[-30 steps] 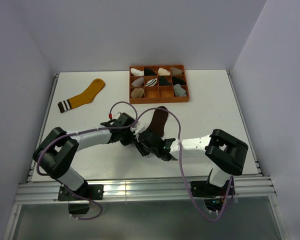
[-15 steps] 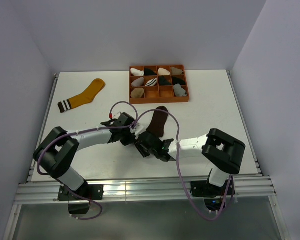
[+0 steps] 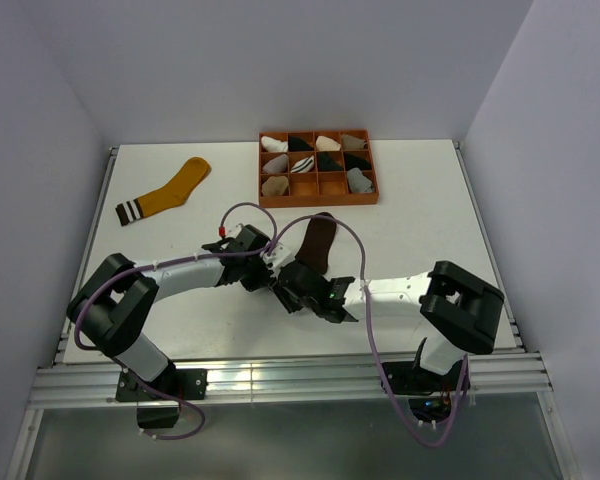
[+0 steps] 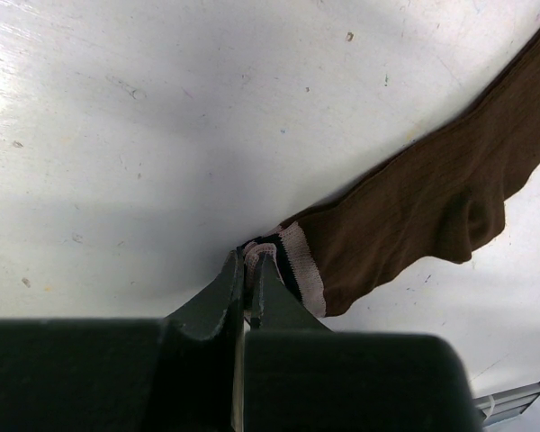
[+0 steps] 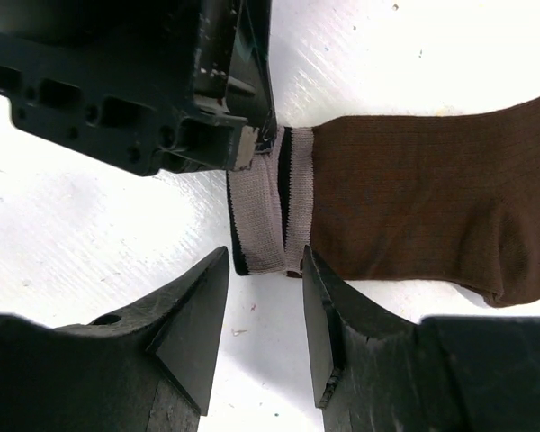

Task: Roll the socks
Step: Roll the sock at the center of the board.

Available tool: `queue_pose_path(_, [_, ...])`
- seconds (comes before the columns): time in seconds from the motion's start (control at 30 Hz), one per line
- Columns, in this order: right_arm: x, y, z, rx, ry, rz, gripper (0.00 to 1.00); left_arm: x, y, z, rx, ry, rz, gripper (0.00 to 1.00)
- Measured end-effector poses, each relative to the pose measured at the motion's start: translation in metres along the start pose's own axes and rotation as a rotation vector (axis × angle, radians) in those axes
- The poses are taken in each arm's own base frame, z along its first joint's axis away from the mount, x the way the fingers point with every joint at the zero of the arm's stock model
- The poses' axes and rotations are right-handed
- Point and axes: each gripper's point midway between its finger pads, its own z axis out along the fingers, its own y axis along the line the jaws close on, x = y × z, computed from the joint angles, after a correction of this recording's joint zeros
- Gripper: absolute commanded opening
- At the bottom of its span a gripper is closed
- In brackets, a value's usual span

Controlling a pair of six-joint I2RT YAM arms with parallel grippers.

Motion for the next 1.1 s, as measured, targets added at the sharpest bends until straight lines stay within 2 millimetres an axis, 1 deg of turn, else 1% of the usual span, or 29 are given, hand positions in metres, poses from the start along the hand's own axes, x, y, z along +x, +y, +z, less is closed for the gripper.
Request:
queue_pose_path(0.2, [-0.005, 0.004, -0.004, -0.017, -0.014, 0.001, 0.45, 0.0, 0.0, 0.0, 0.0, 0.0, 0.003, 0.0])
queue_pose_path(0.33, [-0.01, 0.01, -0.008, -0.051, -0.027, 0.005, 0.43, 0.001, -0.001, 0.0, 0.002, 0.004, 0.004, 0.0])
queue_pose_path(0.47, [-0.01, 0.013, -0.007, -0.066, -0.026, 0.007, 0.42, 0.001, -0.001, 0.0, 0.002, 0.007, 0.004, 0.0])
queue_pose_path(0.57, [-0.008, 0.013, -0.005, -0.065, -0.023, 0.009, 0.41, 0.001, -0.001, 0.0, 0.002, 0.007, 0.004, 0.0])
queue_pose_path(0.8, [0.005, 0.011, 0.008, -0.036, 0.013, 0.017, 0.41, 0.001, 0.0, 0.0, 0.0, 0.008, 0.004, 0.0])
queue_pose_path(0.93, [0.004, 0.01, 0.01, -0.028, 0.014, 0.02, 0.41, 0.001, 0.0, 0.0, 0.001, 0.008, 0.004, 0.0])
queue_pose_path(1.1, [0.005, 0.01, 0.015, -0.017, 0.02, 0.02, 0.36, 0.001, 0.001, 0.0, -0.003, 0.012, 0.0, 0.0])
